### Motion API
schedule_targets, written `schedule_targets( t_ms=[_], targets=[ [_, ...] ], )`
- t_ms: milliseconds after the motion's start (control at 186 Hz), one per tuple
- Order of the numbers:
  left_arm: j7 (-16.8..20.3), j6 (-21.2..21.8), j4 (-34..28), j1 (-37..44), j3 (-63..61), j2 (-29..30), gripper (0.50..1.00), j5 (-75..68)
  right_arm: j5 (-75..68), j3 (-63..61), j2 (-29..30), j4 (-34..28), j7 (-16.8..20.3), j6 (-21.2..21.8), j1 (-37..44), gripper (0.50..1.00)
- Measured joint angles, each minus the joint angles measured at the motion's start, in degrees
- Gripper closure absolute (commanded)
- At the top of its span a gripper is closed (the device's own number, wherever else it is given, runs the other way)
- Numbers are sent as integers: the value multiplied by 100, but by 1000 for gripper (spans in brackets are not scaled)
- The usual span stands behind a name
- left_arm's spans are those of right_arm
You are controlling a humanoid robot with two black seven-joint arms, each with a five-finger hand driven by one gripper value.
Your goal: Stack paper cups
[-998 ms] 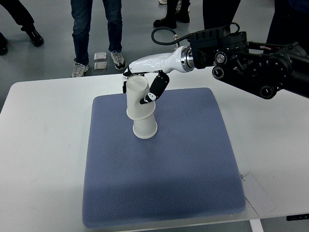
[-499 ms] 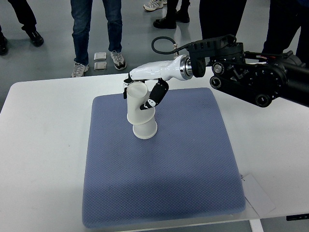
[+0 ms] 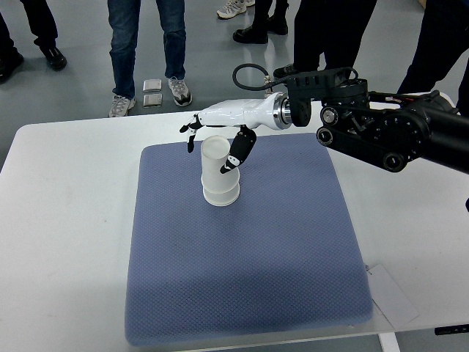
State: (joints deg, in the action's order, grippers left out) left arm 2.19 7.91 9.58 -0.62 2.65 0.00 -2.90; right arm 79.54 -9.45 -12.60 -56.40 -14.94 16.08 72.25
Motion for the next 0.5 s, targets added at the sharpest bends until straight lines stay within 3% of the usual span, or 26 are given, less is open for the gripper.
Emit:
schedule_targets(
  t_ms=[284, 499],
  targets=[
    [0, 0, 0, 0, 3, 0, 500, 0, -75, -33, -101, -11, 0, -9, 40, 589],
    [0, 0, 0, -1, 2, 0, 500, 0, -518, -1048, -525, 113, 8, 191, -238, 589]
  ],
)
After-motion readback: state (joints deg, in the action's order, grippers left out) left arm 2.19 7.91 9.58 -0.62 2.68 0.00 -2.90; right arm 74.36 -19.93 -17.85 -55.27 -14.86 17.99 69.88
